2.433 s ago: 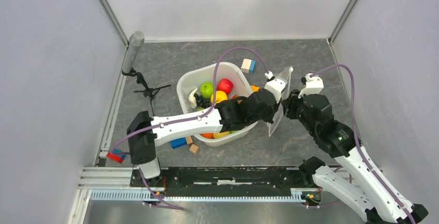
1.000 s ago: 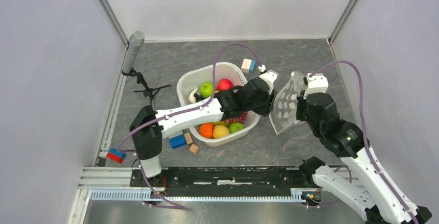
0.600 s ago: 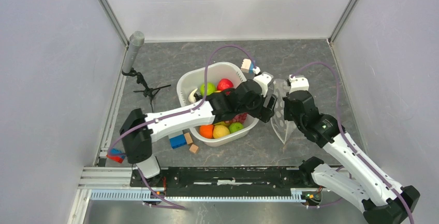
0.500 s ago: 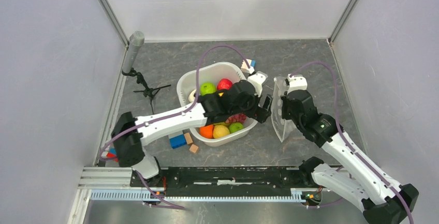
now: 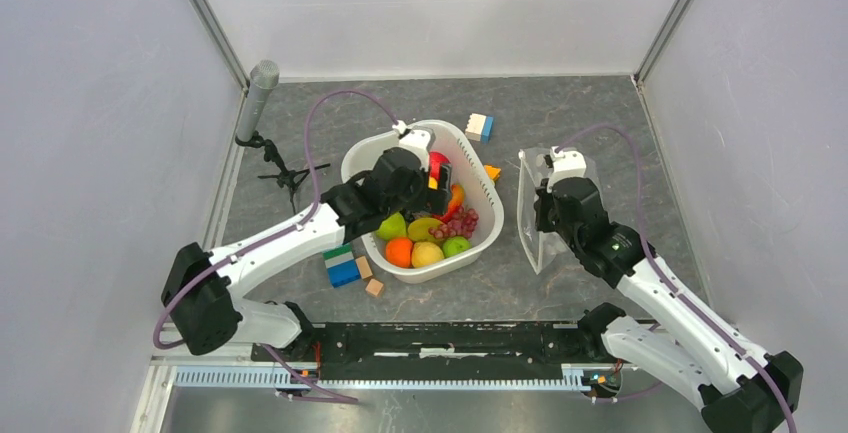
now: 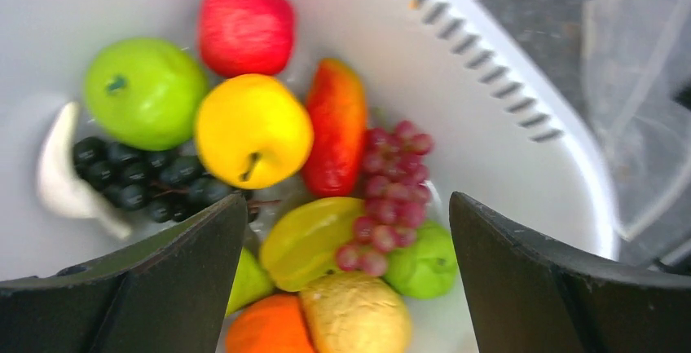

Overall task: Place the food in the zip-top bag and seal the zipper
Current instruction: Pick up the fake fruit from the bin, then place the fake fruit in the zipper food storage bag, then adjust the zipper food storage bag at the center of the board, then pick up the fake fruit from the bin.

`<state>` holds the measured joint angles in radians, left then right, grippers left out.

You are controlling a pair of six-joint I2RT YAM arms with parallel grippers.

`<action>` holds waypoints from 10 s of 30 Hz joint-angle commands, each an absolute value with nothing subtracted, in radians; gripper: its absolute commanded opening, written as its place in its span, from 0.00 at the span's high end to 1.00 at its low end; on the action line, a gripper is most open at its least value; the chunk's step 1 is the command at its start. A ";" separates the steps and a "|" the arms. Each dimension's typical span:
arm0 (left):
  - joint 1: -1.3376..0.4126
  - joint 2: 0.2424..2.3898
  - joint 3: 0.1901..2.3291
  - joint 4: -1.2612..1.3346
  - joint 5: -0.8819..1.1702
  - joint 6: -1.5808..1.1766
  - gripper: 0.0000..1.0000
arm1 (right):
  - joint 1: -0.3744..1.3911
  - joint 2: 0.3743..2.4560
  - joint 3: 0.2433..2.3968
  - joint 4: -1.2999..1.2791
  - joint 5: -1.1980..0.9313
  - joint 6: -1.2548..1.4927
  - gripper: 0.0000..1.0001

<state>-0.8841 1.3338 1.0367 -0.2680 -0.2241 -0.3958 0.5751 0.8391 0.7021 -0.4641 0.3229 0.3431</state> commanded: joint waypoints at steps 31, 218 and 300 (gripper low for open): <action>-0.736 1.655 1.071 -0.158 -0.294 -0.320 0.23 | 0.572 0.752 0.640 -0.427 0.272 0.381 0.99; -0.950 1.606 1.407 -0.183 0.155 -0.606 0.98 | 0.563 0.701 0.966 -0.653 0.398 0.519 1.00; -0.665 1.550 0.988 -0.267 -0.318 -0.449 0.77 | 0.563 0.727 0.709 -0.422 0.142 0.396 0.99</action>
